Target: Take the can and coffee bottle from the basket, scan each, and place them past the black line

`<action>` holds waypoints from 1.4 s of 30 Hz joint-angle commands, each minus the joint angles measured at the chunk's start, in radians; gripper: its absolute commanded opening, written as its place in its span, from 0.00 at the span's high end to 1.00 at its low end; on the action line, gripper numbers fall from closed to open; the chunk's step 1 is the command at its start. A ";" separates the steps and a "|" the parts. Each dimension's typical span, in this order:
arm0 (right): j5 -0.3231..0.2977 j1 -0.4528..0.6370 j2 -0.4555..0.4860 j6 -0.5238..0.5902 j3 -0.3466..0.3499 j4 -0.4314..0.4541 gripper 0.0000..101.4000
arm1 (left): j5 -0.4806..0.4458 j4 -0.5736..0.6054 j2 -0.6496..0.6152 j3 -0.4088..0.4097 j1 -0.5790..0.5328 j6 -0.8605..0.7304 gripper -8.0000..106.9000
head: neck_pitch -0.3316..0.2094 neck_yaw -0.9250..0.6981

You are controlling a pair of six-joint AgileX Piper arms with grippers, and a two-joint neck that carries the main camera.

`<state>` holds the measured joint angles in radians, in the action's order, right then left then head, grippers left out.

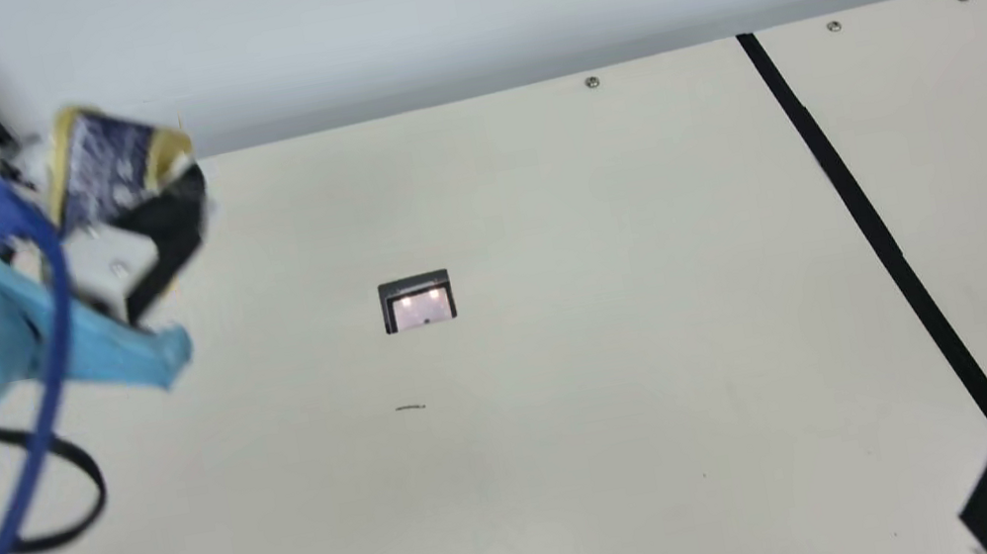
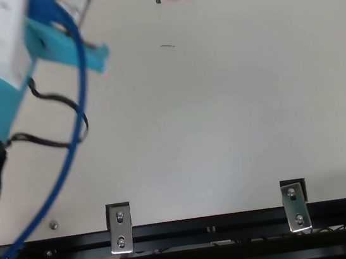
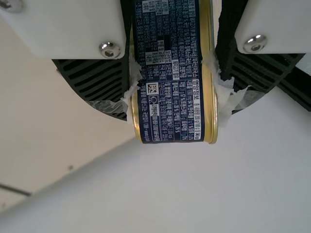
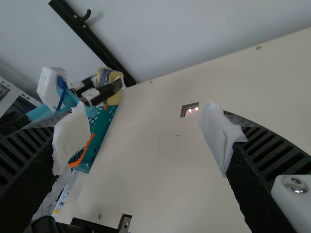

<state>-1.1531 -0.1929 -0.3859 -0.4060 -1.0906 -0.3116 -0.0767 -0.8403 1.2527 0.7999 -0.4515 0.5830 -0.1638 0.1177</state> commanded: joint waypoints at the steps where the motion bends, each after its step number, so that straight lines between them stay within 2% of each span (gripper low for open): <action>1: 0.000 0.000 0.000 0.000 0.000 0.000 0.00 | 0.000 0.000 0.000 0.000 0.000 0.000 0.84 | -0.003 0.005; 5: 0.000 0.000 0.000 0.000 0.000 0.000 0.00 | -0.011 -0.037 -0.016 -0.016 0.000 -0.088 0.84 | -0.003 0.005; 10: 0.000 0.000 0.000 0.000 0.000 0.000 0.00 | -0.024 -0.001 -0.009 -0.008 0.000 -0.116 0.84 | -0.003 0.005; 16: 0.000 0.000 0.000 0.000 0.000 0.000 0.00 | -0.153 0.119 0.040 0.061 -0.014 -0.125 0.84 | -0.003 0.005; 22: 0.000 0.000 0.000 0.000 0.000 0.000 0.00 | -0.275 0.302 0.083 0.138 -0.037 -0.218 0.84 | -0.003 0.005; 30: 0.000 0.000 0.000 0.000 0.000 0.000 0.00 | -0.410 0.682 0.112 0.190 -0.070 -0.574 0.84 | -0.003 0.005; 42: 0.000 0.000 0.000 0.000 0.000 0.000 0.00 | -0.519 1.219 0.183 0.242 -0.042 -1.341 0.84 | -0.003 0.005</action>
<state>-1.1531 -0.1929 -0.3859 -0.4060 -1.0906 -0.3116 -0.5862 0.2093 1.4260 1.0416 -0.4947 -0.4437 -0.1587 0.1177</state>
